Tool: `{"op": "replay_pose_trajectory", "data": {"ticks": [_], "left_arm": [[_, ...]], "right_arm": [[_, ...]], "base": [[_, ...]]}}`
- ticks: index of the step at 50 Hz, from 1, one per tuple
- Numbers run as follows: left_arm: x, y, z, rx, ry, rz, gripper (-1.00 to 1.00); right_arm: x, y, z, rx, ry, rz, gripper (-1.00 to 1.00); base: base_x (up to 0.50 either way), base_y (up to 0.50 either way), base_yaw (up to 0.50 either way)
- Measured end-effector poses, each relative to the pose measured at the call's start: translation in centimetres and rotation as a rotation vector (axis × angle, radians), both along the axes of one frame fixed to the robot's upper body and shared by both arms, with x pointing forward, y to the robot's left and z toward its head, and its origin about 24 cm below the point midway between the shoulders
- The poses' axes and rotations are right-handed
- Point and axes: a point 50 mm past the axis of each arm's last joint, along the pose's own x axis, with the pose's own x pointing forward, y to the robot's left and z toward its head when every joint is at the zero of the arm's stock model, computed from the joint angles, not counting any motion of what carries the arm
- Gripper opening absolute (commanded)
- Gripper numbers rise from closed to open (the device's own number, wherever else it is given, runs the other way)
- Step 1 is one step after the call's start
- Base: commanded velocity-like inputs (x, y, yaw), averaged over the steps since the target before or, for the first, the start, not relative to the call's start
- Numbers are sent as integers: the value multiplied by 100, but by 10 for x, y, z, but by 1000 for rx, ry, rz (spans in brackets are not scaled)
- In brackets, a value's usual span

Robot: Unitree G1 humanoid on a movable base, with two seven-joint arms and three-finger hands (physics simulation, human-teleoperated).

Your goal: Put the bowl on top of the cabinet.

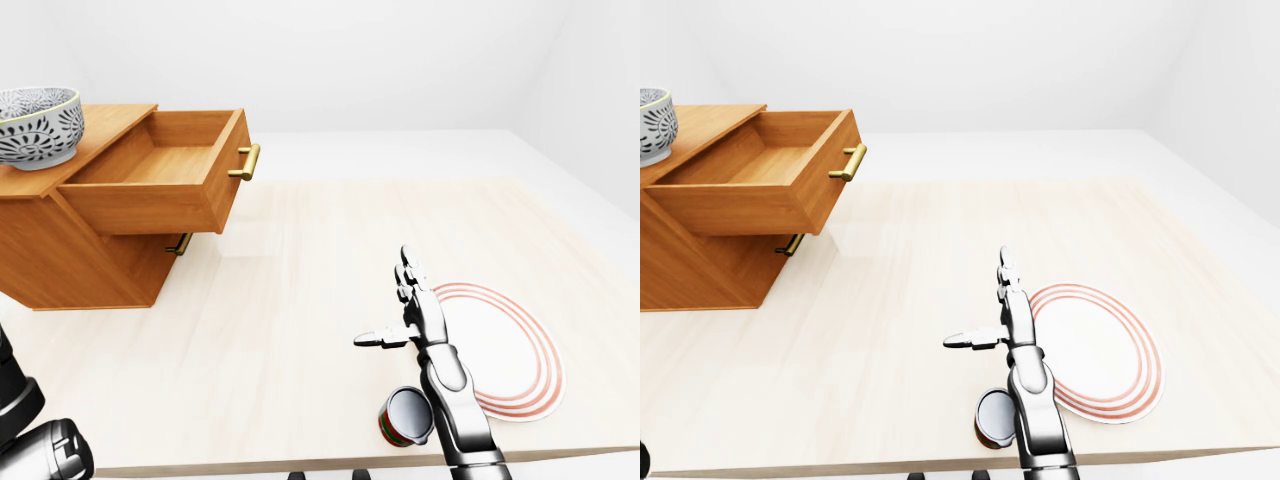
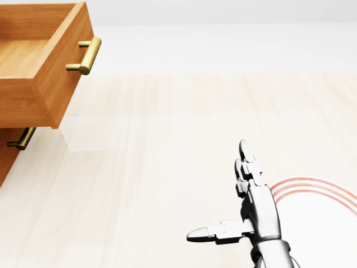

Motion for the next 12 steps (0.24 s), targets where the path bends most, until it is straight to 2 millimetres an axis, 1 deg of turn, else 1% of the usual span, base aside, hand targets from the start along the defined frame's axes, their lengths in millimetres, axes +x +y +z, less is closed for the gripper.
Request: {"op": "replay_pose_trajectory", "data": {"ticks": [6, 12], "left_arm": [[-24, -21, 2, 77, -61, -62, 100], [-43, -39, 1, 137, -100, -110, 100]], "right_arm": [[0, 0, 0, 0, -1, 0, 100], [-1, 0, 1, 0, -3, 1, 100]], "base": [[0, 0, 0], [0, 0, 0]]}}
